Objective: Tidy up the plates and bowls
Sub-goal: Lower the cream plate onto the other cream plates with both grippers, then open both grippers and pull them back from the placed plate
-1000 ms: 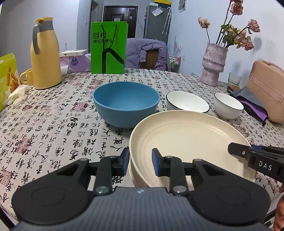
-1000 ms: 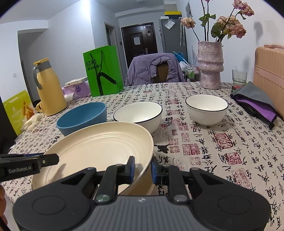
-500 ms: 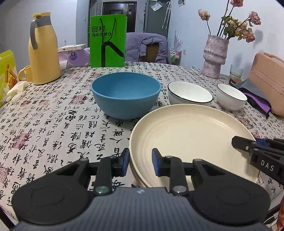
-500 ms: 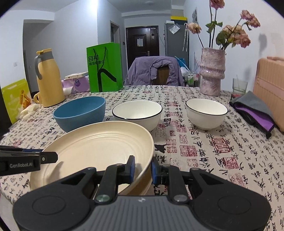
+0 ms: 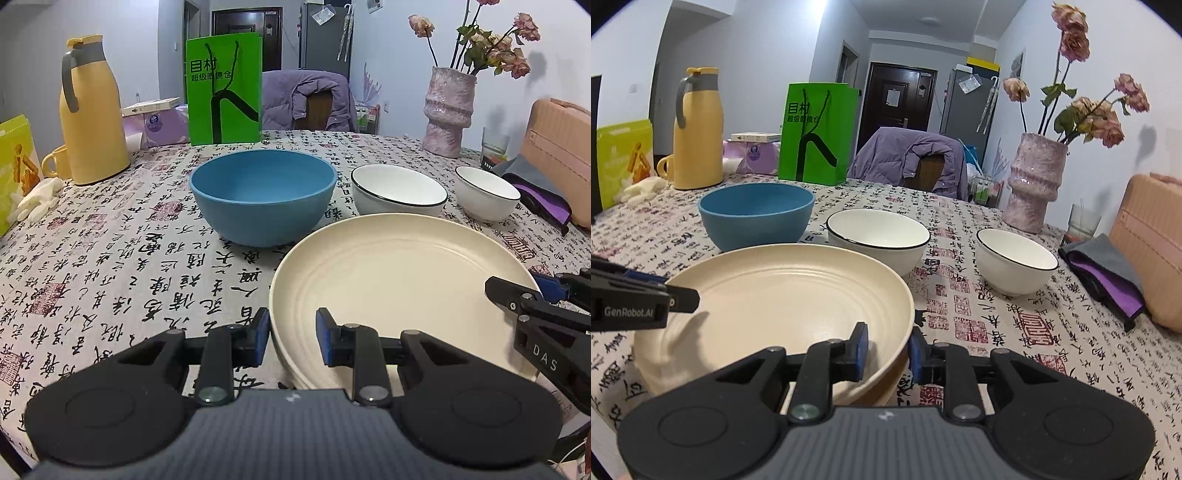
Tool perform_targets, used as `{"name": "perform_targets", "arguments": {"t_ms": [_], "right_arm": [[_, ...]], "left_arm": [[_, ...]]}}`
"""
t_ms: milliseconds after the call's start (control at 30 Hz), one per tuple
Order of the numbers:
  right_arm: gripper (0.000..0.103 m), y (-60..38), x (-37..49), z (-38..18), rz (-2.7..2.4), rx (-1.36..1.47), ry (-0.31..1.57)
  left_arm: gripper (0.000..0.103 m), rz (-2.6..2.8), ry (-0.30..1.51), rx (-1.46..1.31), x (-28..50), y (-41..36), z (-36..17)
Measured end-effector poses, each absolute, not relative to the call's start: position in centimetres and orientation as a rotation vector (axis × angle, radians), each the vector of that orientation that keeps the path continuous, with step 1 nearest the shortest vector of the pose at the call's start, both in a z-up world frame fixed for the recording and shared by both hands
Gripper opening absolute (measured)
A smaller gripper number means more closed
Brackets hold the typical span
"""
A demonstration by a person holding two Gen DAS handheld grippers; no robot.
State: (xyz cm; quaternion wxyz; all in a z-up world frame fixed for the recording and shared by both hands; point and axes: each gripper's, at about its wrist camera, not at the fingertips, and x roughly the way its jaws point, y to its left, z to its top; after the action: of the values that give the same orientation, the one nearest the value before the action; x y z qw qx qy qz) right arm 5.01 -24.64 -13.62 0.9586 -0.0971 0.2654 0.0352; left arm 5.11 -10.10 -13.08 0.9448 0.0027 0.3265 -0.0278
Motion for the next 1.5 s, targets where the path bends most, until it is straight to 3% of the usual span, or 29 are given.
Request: {"name": "perform_targets", "arguments": {"t_ms": [233, 833, 900, 967, 1000, 1133, 1300, 1400, 1433, 1500], "right_arm": [[0.026, -23.0, 4.9, -15.0, 0.025, -0.336, 0.534], [0.026, -23.1, 4.9, -15.0, 0.026, -0.360, 0.539], [0.032, -23.5, 5.1, -14.8, 0.021, -0.343, 0.542], [0.049, -24.2, 5.2, -14.6, 0.032, -0.298, 0.554], [0.052, -24.7, 5.3, -14.5, 0.044, -0.266, 0.562], [0.054, -25.8, 5.1, -14.0, 0.086, -0.175, 0.558], [0.064, -27.0, 4.8, -13.1, 0.140, -0.061, 0.527], [0.075, -27.8, 4.7, -12.7, 0.167, 0.020, 0.519], [0.083, -28.0, 4.6, -12.6, 0.172, 0.040, 0.517], [0.093, -28.4, 4.4, -12.5, 0.183, 0.073, 0.509]], "left_arm": [[0.027, -0.046, 0.646, 0.050, 4.9, -10.7, -13.5], [0.030, -0.055, 0.649, 0.054, 4.8, -10.7, -13.6], [0.030, -0.055, 0.653, 0.046, 4.9, -10.6, -13.6], [0.030, -0.054, 0.658, 0.036, 5.0, -10.4, -13.6], [0.031, -0.053, 0.658, 0.032, 5.1, -10.3, -13.6], [0.036, -0.056, 0.652, 0.005, 5.0, -9.8, -13.3], [0.054, -0.061, 0.629, -0.031, 4.9, -8.9, -12.5], [0.067, -0.054, 0.606, -0.055, 4.6, -8.1, -12.0], [0.069, -0.051, 0.601, -0.061, 4.5, -7.9, -11.8], [0.082, -0.053, 0.590, -0.077, 4.2, -7.3, -11.6]]}}
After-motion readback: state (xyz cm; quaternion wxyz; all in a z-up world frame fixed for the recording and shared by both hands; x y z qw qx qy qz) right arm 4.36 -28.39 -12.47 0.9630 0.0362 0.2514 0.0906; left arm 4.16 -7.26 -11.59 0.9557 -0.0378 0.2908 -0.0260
